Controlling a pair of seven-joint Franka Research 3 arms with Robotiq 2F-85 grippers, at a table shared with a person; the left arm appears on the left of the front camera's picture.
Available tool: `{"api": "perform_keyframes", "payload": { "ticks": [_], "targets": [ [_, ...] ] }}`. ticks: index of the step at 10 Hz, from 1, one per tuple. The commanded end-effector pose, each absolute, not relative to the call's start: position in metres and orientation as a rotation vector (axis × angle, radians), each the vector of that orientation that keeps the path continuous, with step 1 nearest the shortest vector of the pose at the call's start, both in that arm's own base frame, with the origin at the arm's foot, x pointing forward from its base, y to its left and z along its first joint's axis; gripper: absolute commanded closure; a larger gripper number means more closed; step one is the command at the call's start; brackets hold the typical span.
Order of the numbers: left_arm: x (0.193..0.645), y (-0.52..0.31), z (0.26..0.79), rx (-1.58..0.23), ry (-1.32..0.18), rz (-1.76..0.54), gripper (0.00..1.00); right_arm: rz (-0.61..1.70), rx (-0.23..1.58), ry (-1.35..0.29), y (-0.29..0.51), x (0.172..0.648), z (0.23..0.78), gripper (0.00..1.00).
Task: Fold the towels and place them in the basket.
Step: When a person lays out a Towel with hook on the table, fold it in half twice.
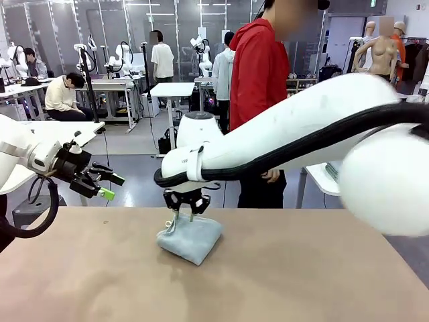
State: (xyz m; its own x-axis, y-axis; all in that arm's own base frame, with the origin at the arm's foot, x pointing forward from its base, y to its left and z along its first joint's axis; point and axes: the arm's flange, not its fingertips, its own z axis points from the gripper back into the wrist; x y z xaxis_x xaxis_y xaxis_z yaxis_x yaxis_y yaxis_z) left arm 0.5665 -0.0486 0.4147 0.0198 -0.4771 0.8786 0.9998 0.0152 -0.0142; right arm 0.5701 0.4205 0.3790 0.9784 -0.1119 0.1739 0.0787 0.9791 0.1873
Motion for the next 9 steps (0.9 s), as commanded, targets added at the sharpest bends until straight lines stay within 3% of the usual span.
{"api": "perform_keyframes", "payload": {
  "ticks": [1, 4, 9],
  "targets": [
    [0.566, -0.049, 0.417, -0.840, -0.819, -1.370, 0.00, -0.204, 0.135, -0.146, 0.370, 0.527, 0.397, 0.54],
    [0.566, -0.049, 0.417, -0.840, -0.819, -1.370, 0.00, -0.278, 0.194, -0.130, 0.323, 0.509, 0.384, 0.54],
    [0.566, -0.049, 0.417, -0.840, -0.819, -1.370, 0.00, -0.265, 0.165, -0.108, 0.314, 0.514, 0.378, 0.54]
  ]
}}
